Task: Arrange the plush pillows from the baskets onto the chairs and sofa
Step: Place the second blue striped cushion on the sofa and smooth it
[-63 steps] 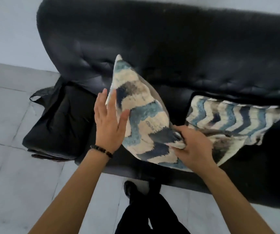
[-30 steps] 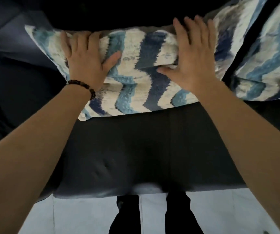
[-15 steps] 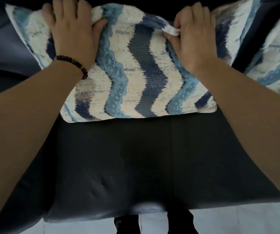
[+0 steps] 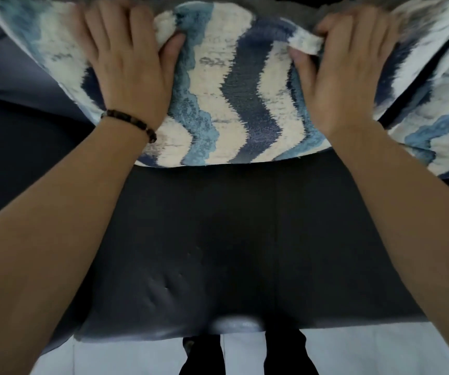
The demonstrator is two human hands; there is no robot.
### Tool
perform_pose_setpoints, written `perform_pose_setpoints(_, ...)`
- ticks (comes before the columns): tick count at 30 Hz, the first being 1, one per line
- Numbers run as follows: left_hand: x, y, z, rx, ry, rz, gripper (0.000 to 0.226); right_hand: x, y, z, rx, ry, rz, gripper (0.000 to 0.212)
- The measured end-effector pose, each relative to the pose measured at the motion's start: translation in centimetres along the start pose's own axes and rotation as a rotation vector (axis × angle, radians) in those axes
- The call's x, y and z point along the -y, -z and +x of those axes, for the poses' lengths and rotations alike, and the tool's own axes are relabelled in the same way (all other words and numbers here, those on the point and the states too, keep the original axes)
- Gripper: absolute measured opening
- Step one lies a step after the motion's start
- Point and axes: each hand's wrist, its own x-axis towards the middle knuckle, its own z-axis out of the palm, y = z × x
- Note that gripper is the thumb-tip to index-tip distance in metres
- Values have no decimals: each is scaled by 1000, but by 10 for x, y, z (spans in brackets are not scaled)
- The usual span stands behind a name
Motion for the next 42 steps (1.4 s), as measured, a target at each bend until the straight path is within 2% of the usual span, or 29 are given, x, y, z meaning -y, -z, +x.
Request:
perform_pose_setpoints(3,-9,17,-6,52,133,-108,65,4,5,-15,-27,-102,-90,60)
perform_pose_setpoints(5,-13,40,-35,1,200,-228,68,8,22,-41,-44,-142,-57,78)
perform_pose_setpoints(6,-16,50,-55,-11,224,-245,69,10,29,-61,11,-152,-54,86)
perform_pose_setpoints(8,-23,61,-89,137,269,-206,78,14,35,-96,197,-177,-82,100)
perform_pose_setpoints(11,-22,42,-94,442,257,-107,100,7,19,-99,421,-181,-133,100)
perform_pose_setpoints(14,-21,13,-57,559,226,-88,104,-4,-3,-63,591,-137,-158,101)
perform_pose_setpoints(16,-24,5,-46,533,220,-43,90,-6,-11,-48,576,-151,-212,94)
perform_pose_setpoints(18,-20,1,-51,489,211,-2,66,-7,-14,-50,465,-147,-245,79)
perform_pose_setpoints(21,-13,8,-60,235,137,-117,40,-8,-5,-59,227,-41,-134,50)
perform_pose_setpoints(23,-9,10,-66,113,116,-144,24,-12,4,-64,153,-17,-87,40)
perform_pose_setpoints(25,-6,10,-73,207,127,-144,29,-16,6,-69,230,18,-100,44)
perform_pose_setpoints(28,-4,12,-88,492,109,-46,49,-18,3,-83,475,-9,-198,61)
perform_pose_setpoints(29,-5,15,-89,511,140,-32,52,-16,4,-85,470,-46,-211,64)
perform_pose_setpoints(31,-10,28,-81,447,210,-27,58,-4,13,-78,379,-111,-194,69)
perform_pose_setpoints(32,-13,34,-77,388,199,-5,60,6,17,-73,329,-111,-164,71)
perform_pose_setpoints(34,-13,36,-67,310,59,60,62,31,15,-62,288,-5,-109,70)
perform_pose_setpoints(36,-7,28,-51,376,-59,120,63,61,5,-49,337,186,-106,71)
perform_pose_setpoints(39,8,11,-24,515,6,135,77,66,-13,-17,500,410,-92,79)
perform_pose_setpoints(40,13,6,-16,546,43,122,83,50,-16,-7,549,392,-102,84)
perform_pose_setpoints(42,17,-2,-7,590,75,86,91,-1,-13,3,599,210,-171,95)
